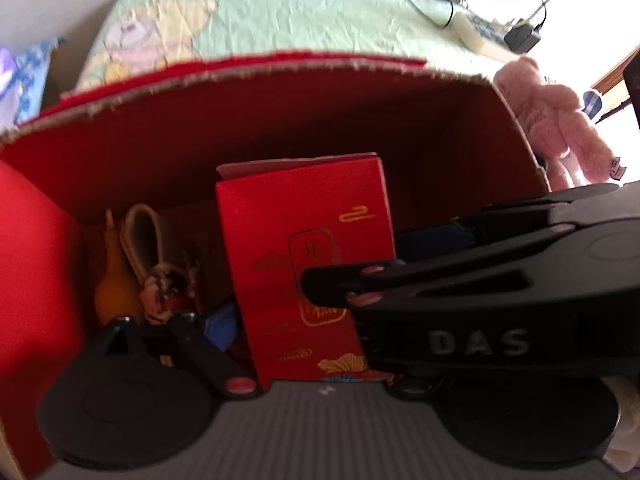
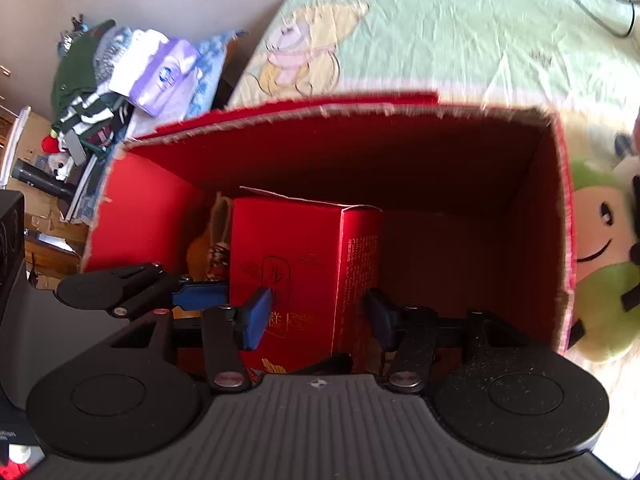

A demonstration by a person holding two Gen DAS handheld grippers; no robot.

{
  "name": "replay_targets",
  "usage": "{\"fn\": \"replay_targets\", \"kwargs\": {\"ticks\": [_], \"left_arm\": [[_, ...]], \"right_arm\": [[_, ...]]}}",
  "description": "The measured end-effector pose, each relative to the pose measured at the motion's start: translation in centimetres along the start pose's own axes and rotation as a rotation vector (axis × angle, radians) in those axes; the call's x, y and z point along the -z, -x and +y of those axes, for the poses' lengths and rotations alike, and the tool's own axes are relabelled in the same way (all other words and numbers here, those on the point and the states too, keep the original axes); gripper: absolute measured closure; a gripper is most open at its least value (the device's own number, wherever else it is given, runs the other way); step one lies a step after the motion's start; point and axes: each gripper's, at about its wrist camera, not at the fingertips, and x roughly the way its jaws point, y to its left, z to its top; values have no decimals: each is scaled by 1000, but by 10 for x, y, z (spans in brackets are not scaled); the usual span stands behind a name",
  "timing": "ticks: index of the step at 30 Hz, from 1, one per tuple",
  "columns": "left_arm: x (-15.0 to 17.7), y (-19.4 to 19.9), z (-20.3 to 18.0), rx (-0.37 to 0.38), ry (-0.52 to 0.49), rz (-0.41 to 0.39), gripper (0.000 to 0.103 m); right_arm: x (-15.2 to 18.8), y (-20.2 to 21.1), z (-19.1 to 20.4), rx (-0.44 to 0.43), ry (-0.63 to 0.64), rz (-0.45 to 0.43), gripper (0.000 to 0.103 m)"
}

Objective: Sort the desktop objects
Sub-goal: 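Lower the gift box into the red box beside the strap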

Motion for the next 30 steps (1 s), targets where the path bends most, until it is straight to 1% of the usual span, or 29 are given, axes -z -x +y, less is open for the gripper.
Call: {"fn": "replay_targets", "kwargs": {"ticks": [6, 10, 12, 18, 24, 30], "left_arm": [[-3, -8, 6, -28, 16, 62, 19], [0, -4, 6, -72, -1, 51, 24], [2, -3, 7, -79, -1, 48, 24], [5, 1, 9, -97, -5, 37, 25], [8, -3, 4, -120, -14, 36, 25], [9, -2, 4, -123, -4, 21, 24]], "right_arm": [[0, -12, -6, -24, -35, 46, 48], [3, -21, -9, -27, -56, 72, 53], [3, -24, -10, -43, -66, 85, 53], [4, -20, -11, -46, -56, 67, 54], [8, -14, -24, -61, -132, 33, 56], [7, -12, -28, -56, -143, 16, 56]]}}
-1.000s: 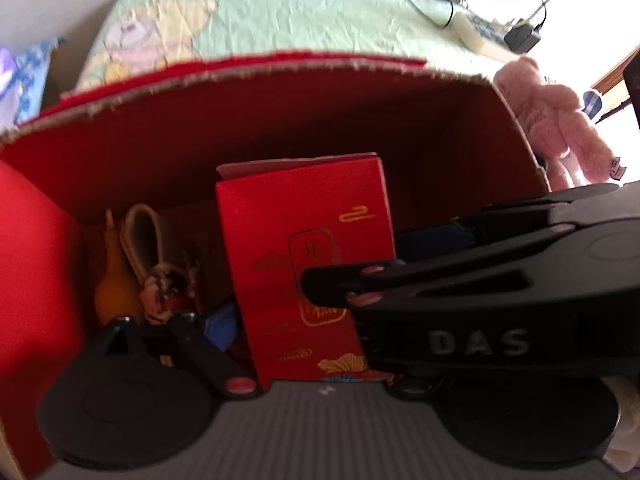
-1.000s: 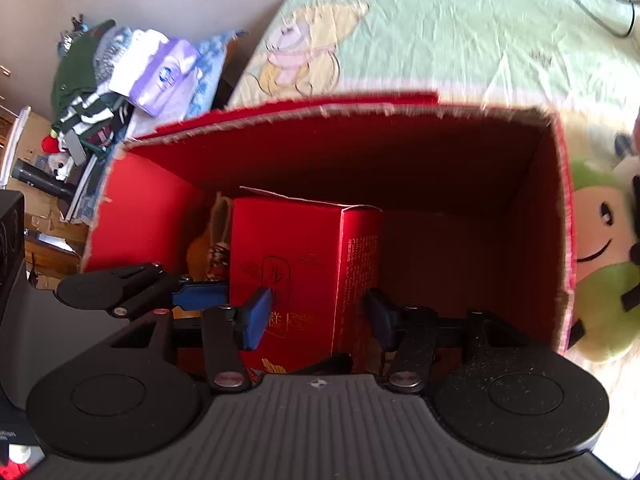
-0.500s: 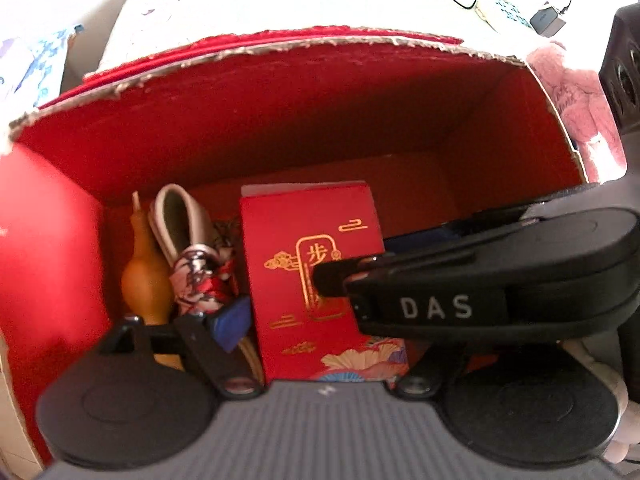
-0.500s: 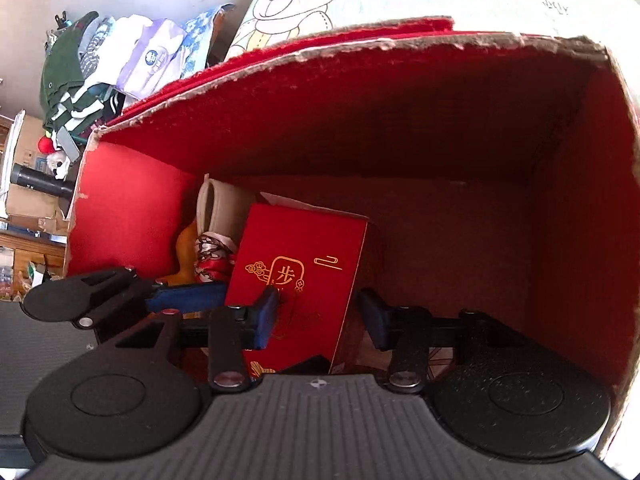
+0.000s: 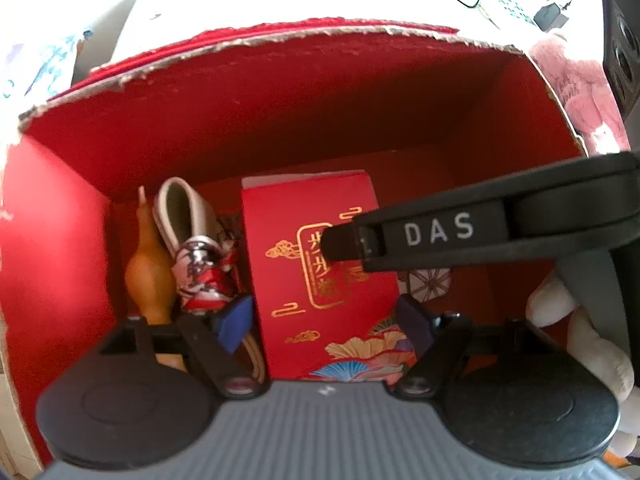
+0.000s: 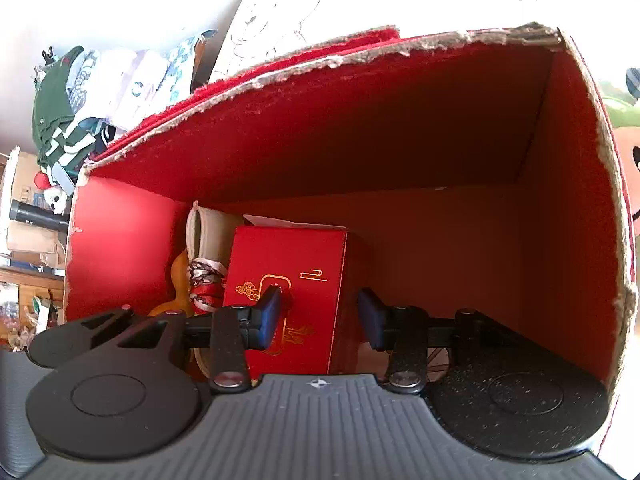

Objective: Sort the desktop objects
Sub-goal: 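Lower the gift box into the red box beside the strap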

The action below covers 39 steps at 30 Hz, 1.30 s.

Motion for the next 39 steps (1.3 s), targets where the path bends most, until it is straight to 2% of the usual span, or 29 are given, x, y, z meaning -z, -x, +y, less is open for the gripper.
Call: {"fn": "replay_targets", "kwargs": {"ticks": [2, 9, 13, 22, 33, 39], "left_arm": [[0, 2, 3, 5, 9, -6, 25], [3, 18, 18, 9, 43, -60, 25], [2, 15, 24, 12, 63, -52, 25], [7, 10, 23, -34, 53, -60, 25], [9, 5, 26, -39, 67, -70, 22], [10, 4, 22, -79, 49, -89, 18]], "right_arm": [[1, 1, -1, -28, 11, -6, 60], [2, 3, -2, -21, -1, -43, 61], [1, -1, 1, -20, 13, -27, 61], [1, -2, 0, -22, 15, -31, 61], [6, -6, 14, 28, 64, -115, 61], [6, -7, 12, 22, 55, -137, 61]]}}
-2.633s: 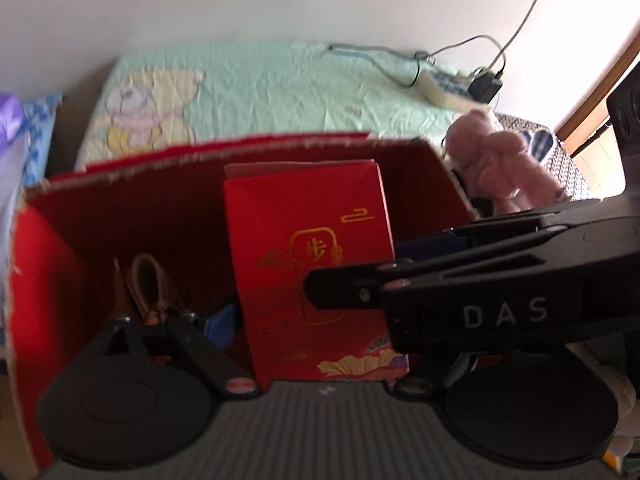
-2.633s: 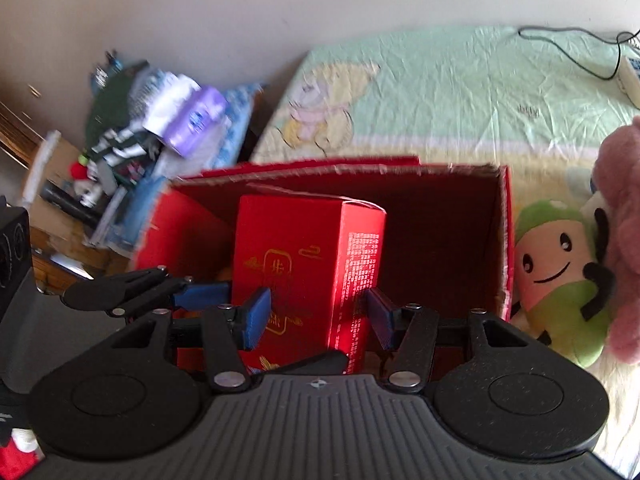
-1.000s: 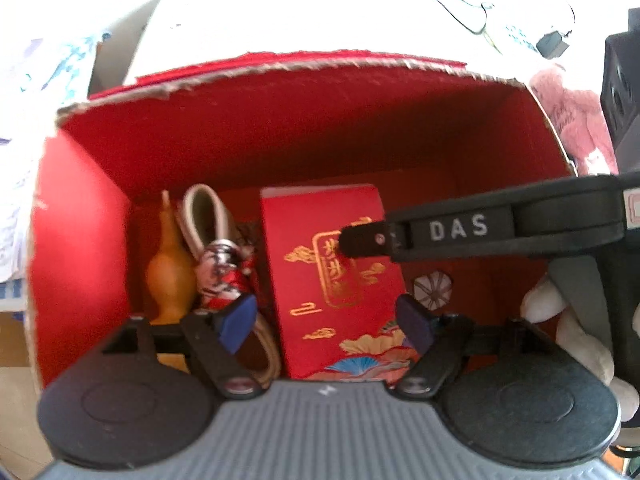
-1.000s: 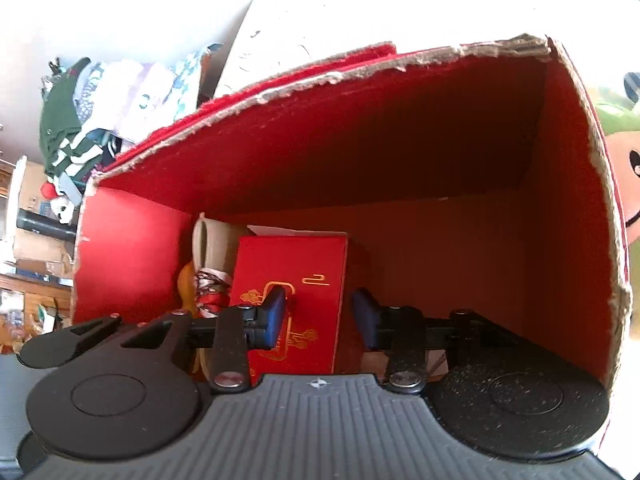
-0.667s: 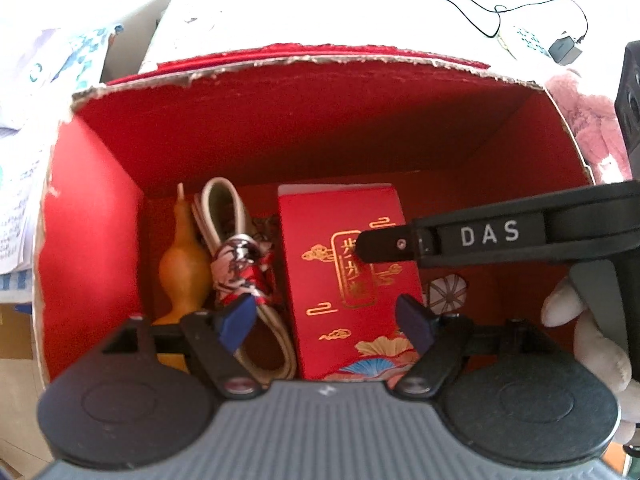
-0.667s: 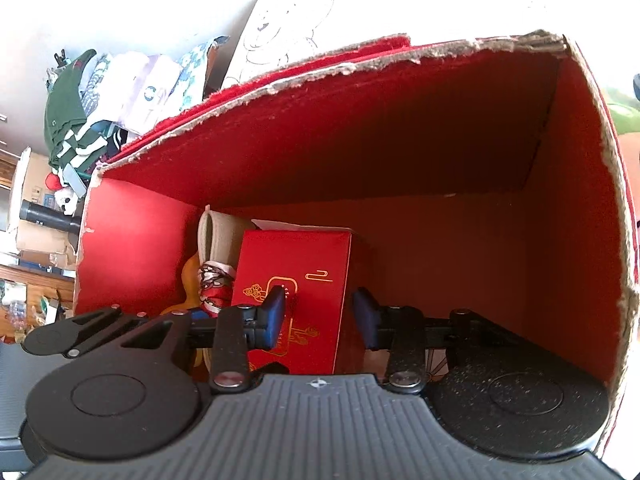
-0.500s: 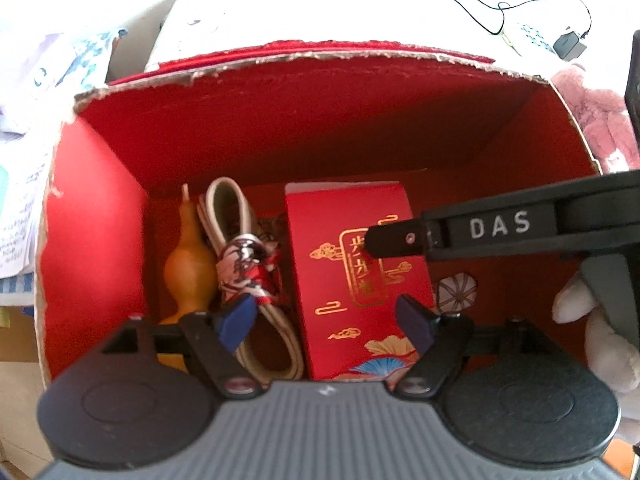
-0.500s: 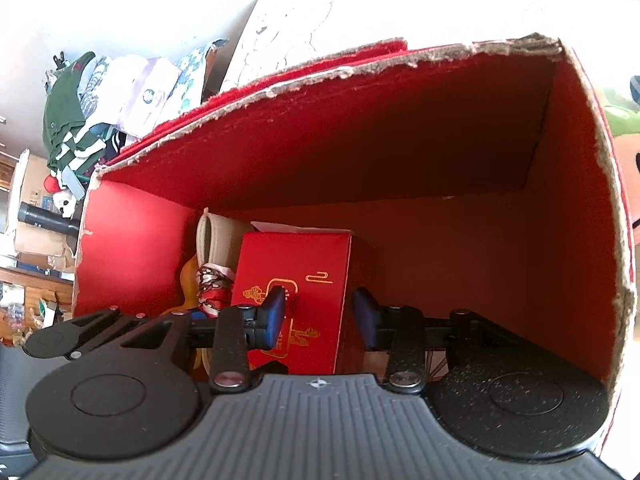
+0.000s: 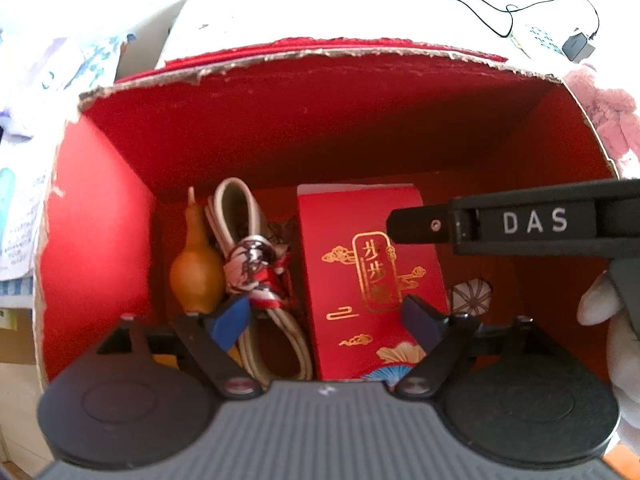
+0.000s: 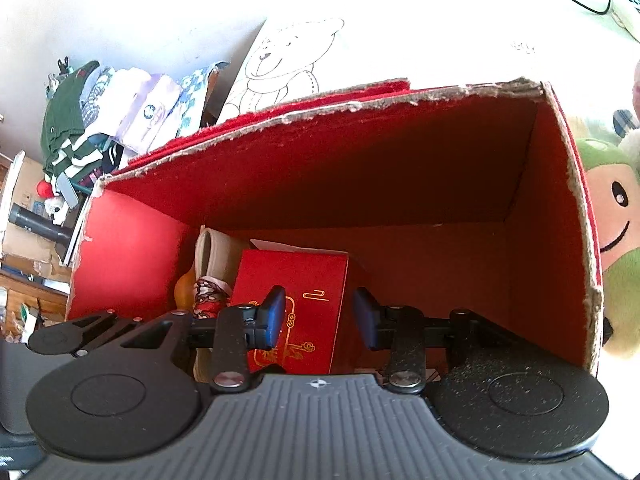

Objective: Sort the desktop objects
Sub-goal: 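Lower the gift box into the red box beside the strap, then open the right gripper to release the gift box inside the box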

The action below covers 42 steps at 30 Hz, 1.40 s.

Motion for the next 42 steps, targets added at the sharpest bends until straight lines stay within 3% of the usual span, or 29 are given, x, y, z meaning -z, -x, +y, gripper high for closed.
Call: {"fn": "replay_targets", "kwargs": {"ticks": [42], "left_arm": [[3, -1, -9, -125, -13, -75, 12]], "right_arm": [[8, 14, 5, -12, 12, -98, 61]]}}
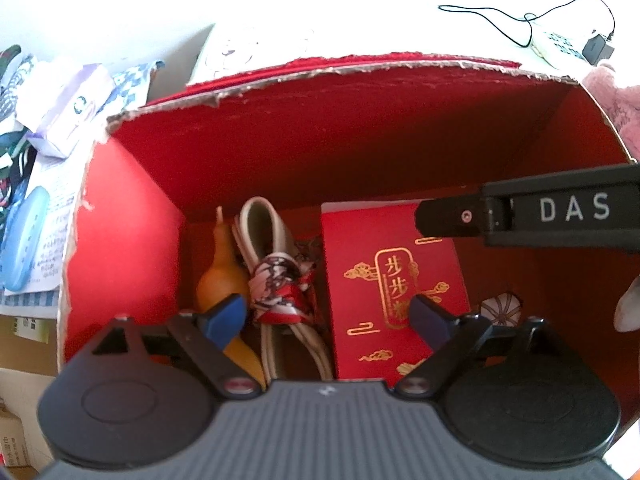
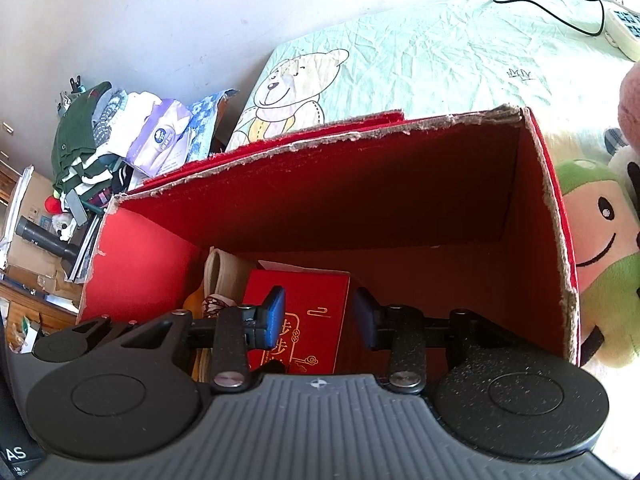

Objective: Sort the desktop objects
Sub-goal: 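Open the right gripper to release the gift box inside the box, then raise the right gripper out of the box and move to the pinecone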

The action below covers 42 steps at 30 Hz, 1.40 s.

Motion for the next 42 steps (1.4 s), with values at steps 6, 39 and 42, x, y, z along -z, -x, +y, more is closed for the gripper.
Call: {"fn": "replay_targets", "kwargs": {"ticks": [6, 39, 42], "left_arm": [[1, 0, -1, -10, 0, -3, 11], [1, 3, -4, -29, -18, -34, 15], [1, 3, -4, -30, -19, -35, 15]], "right_arm": [[1, 1, 0, -4, 0, -2, 61], [4, 5, 1, -21, -7, -29, 60], [3, 3, 1, -18, -12, -3, 60]]}}
